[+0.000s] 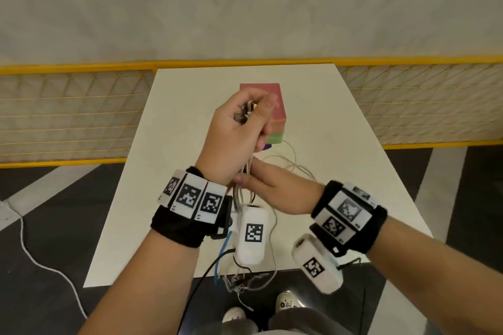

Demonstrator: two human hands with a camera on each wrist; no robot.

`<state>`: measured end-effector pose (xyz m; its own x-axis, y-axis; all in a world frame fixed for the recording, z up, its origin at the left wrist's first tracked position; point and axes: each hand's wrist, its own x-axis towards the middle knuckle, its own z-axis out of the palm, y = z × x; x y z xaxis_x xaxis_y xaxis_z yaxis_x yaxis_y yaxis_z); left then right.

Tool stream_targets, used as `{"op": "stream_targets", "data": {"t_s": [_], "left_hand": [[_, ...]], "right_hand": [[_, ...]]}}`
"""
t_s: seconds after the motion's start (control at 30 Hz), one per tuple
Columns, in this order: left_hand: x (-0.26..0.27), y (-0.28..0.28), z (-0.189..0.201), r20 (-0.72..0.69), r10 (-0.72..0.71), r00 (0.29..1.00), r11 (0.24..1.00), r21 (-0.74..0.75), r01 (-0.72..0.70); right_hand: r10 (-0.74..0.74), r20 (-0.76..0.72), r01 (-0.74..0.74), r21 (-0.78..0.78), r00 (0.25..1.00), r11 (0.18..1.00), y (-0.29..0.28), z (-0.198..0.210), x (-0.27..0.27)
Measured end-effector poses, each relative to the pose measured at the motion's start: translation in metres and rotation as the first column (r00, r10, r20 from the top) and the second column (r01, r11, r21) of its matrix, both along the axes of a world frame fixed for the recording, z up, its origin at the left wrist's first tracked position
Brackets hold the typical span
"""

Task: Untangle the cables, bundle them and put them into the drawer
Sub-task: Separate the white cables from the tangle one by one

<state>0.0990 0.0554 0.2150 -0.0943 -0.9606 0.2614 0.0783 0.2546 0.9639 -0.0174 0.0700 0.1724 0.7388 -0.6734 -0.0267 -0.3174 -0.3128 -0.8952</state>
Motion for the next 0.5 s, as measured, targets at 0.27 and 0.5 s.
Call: {"op": "stream_targets", "data": {"t_s": [0.27,0.5], "left_hand": [[0.028,-0.007,-0.001,-0.154,0.22,0.963,0.975,-0.011,-0.224],[0.034,-0.02,-0.017,-0.063,0.305,0.95,0.95,0.099,-0.298]], "right_hand": [[0.131,-0.411,-0.136,0.017,0.902,0.991,-0.008,-0.105,-0.009],[-0.188,-0.647,0.124,-0.143,0.739,0.982,-0.075,-0.137,-0.03]]}}
